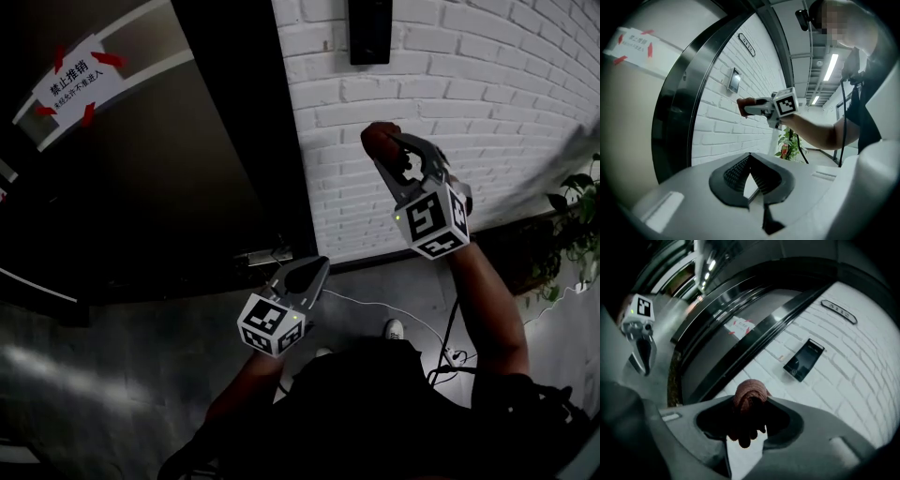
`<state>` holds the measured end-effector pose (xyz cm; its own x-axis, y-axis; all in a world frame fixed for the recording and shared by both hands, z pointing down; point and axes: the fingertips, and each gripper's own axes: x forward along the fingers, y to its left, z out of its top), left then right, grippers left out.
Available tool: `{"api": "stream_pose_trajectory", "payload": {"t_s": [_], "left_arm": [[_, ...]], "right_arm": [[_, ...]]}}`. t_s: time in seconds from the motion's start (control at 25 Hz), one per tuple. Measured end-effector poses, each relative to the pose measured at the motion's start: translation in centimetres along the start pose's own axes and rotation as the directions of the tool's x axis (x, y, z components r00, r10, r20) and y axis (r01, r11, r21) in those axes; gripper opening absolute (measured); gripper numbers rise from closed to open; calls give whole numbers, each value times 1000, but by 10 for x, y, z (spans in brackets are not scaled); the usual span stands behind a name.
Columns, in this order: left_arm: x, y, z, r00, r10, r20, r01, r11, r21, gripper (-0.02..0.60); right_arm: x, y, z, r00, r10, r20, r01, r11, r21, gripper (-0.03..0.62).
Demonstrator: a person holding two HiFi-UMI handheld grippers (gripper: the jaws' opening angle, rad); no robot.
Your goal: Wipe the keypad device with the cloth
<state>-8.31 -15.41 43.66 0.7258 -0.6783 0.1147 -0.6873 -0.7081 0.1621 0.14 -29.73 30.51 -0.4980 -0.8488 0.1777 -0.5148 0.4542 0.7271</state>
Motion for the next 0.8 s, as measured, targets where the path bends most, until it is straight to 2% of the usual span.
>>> {"api": "stream_pose_trajectory", "payload": {"t_s": [0.08,0.16,0.36,0.68,0.8], "left_arm": [[-2,-2,-2,1000,-16,-8,16,1000,3,16],[-1,-4,-1,1000,-27,0,27,1000,6,17],[-3,-10,7,999,-8,32,7,1000,10,15],[-9,-47,10,995,66,72,-66,998,-4,15],[-12,-68,6,992,98,73,-98,995,-12,16]], "right_arm": [[-22,28,-7,999,36,38,-41,989,141,141],[-43,52,-15,996,60,65,-74,965,253,141],[-90,99,-25,977,119,174,-189,860,475,141],[-163,114,-41,956,134,261,-274,724,633,141],[-193,115,-53,952,131,276,-287,697,657,141]]}}
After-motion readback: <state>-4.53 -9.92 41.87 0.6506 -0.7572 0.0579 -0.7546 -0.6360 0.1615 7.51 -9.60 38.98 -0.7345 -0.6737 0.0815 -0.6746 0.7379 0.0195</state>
